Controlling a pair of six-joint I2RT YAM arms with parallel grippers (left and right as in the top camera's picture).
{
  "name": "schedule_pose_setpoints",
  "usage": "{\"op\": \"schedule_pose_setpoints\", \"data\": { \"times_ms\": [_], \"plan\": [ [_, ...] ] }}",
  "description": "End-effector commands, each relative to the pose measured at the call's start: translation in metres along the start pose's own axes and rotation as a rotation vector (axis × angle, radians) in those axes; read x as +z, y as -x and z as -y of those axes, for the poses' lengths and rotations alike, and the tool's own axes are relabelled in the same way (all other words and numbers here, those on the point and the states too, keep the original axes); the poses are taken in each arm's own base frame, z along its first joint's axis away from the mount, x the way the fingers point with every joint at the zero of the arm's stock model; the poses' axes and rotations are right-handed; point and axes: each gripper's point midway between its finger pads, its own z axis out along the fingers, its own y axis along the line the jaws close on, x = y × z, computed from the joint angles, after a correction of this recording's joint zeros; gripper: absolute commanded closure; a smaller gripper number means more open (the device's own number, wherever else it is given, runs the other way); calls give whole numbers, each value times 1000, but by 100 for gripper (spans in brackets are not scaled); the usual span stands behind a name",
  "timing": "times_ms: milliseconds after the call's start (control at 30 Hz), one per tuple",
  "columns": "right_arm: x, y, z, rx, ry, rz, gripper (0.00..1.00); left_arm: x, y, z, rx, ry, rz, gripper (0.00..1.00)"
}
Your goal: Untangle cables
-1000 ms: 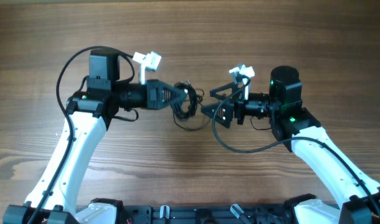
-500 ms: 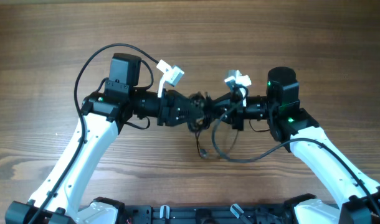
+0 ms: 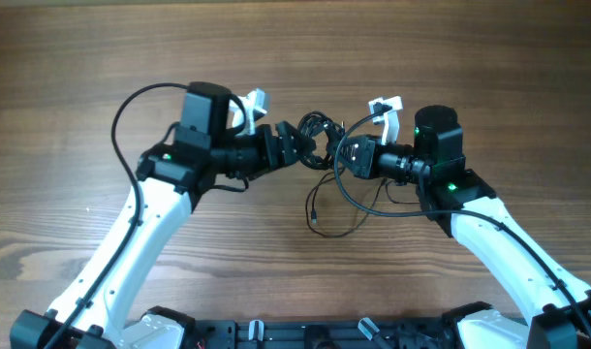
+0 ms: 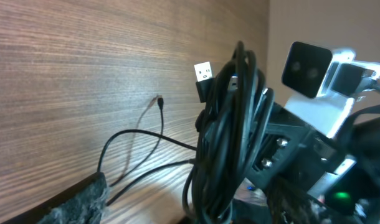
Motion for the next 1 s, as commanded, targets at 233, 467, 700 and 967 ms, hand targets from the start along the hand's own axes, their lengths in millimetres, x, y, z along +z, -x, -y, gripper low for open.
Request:
{"op": "schedule_pose_setpoints", "data": {
  "times_ms": [233, 467, 700, 967],
  "plan": [
    [22, -23, -19, -16, -13, -42, 76, 3, 20, -33, 149, 282, 152, 96],
    [22, -20, -13, -13, -48, -22, 16, -24, 37, -71, 82, 371, 189, 96],
    [22, -21, -13, -13, -45, -27, 30, -21, 16, -37, 323, 107, 31, 96],
    [20, -47, -32, -161, 88, -156, 60, -23, 21, -50, 316, 183, 49, 96]
  ]
}}
